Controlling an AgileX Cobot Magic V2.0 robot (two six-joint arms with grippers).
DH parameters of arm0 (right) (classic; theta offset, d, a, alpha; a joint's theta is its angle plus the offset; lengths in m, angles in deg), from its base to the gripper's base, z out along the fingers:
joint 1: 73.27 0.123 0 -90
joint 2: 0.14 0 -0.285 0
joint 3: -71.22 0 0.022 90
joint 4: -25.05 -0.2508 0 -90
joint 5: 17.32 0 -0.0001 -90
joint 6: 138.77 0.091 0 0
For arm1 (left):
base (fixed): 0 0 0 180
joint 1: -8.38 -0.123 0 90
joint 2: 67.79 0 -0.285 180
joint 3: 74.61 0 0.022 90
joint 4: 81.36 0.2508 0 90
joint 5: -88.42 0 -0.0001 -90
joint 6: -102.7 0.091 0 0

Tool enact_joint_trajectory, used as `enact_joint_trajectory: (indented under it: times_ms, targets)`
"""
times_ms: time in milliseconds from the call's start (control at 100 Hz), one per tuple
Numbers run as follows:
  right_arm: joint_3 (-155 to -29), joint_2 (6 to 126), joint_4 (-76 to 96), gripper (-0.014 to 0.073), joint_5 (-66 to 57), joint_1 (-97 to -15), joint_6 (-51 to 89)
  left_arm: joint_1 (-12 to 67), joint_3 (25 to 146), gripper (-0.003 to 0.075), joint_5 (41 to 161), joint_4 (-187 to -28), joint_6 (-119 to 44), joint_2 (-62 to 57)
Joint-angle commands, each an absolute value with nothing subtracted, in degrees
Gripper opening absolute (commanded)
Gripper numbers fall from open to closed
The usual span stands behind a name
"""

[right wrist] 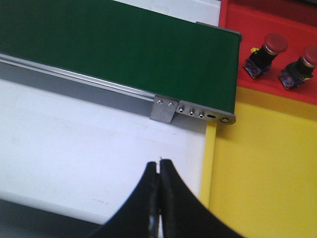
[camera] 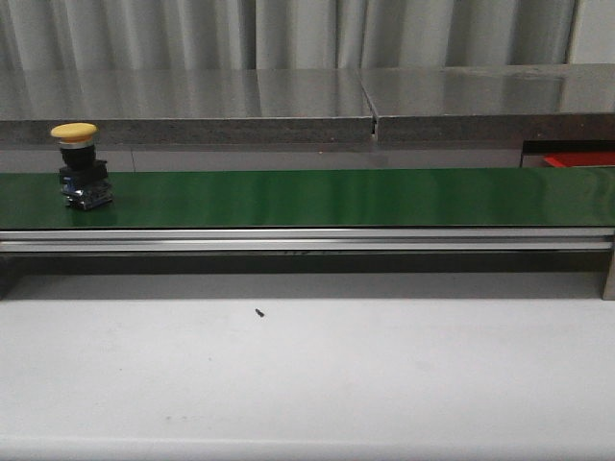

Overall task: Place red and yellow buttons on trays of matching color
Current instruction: 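Open the left gripper and withdraw as the belt carries the yellow button, then grasp a second yellow button with the left gripper and set it on the belt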

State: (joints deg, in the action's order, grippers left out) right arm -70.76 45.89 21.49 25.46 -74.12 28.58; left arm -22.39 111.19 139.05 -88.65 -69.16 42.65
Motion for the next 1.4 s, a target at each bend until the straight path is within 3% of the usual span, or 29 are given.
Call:
enact_joint_trajectory:
  times_ms: [0, 540, 750, 1080, 1390]
  targets:
    - [-72.34, 45.76, 21.65, -0.0068, 21.62, -74.24, 28.59, -22.48, 112.74, 0.0641, 135.64, -90.81, -69.79, 42.56]
    - [-72.34, 45.76, 21.65, -0.0068, 21.62, -74.24, 28.59, -22.48, 112.84, 0.0621, 125.13, -90.83, -69.72, 50.69]
    - [-72.34, 45.76, 21.65, -0.0068, 21.62, -74.24, 28.59, -22.48, 112.84, 0.0424, 125.26, -91.35, -69.72, 52.95]
    - [-72.34, 45.76, 21.65, -0.0068, 21.62, -74.24, 28.59, -22.48, 114.62, -0.0010, 126.32, -92.42, -69.72, 49.92]
    - [-72.34, 45.76, 21.65, -0.0068, 21.62, -74.24, 28.59, -18.88, 114.62, -0.0019, 130.88, -95.93, -69.72, 36.38]
